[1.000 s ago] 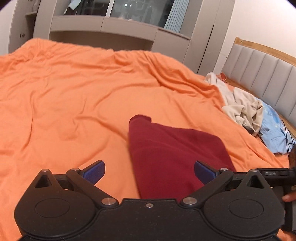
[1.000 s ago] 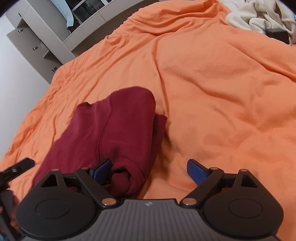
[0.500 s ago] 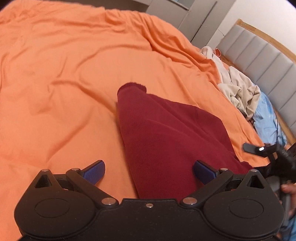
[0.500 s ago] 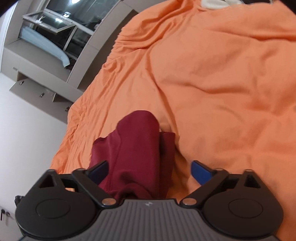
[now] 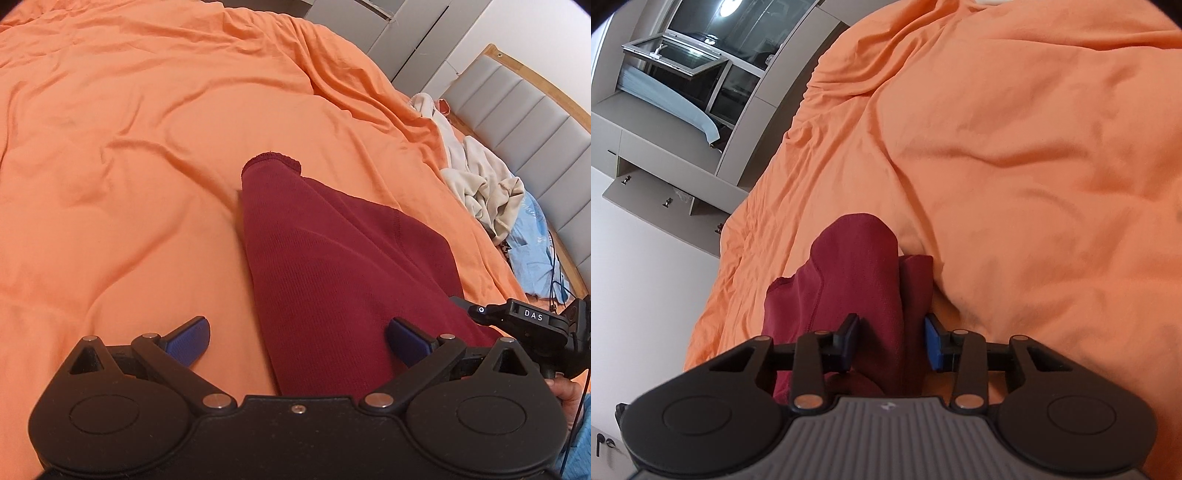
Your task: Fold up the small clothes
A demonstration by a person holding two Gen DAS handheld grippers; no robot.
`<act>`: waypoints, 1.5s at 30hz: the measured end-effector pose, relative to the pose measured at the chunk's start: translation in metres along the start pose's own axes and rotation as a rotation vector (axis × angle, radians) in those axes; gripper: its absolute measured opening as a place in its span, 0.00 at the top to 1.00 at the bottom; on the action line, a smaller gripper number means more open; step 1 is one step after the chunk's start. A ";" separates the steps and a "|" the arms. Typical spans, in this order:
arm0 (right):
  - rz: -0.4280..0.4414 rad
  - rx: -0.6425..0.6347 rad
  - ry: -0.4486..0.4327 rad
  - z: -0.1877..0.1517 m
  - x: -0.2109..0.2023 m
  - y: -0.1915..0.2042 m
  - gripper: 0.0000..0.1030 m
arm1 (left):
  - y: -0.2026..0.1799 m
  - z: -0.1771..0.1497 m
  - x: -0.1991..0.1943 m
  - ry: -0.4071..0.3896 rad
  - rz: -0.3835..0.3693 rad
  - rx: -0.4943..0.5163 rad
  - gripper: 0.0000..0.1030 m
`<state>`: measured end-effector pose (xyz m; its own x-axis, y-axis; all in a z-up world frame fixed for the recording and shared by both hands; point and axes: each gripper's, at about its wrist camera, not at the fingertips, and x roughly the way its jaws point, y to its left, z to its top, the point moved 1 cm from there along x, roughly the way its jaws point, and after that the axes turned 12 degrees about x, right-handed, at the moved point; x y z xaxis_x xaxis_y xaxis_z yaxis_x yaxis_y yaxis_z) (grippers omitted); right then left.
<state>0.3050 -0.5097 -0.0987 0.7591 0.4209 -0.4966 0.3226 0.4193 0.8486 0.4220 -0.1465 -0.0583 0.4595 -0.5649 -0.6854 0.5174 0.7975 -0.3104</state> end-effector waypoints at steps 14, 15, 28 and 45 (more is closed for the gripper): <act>-0.029 -0.062 -0.027 -0.007 0.001 0.009 0.60 | -0.010 -0.003 0.001 -0.010 -0.017 -0.005 0.11; -0.029 -0.064 -0.028 -0.007 0.001 0.009 0.61 | -0.011 -0.003 0.001 -0.010 -0.019 -0.002 0.11; -0.053 -0.474 -0.244 -0.038 -0.019 0.074 0.84 | -0.029 0.006 -0.017 -0.119 0.011 0.061 0.69; -0.024 -0.750 -0.227 -0.077 0.036 0.148 0.84 | -0.016 0.012 -0.058 -0.233 0.247 0.159 0.69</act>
<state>0.3371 -0.3705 -0.0048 0.8800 0.2638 -0.3950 -0.0662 0.8916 0.4479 0.3953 -0.1294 -0.0061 0.7268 -0.4073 -0.5530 0.4677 0.8832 -0.0358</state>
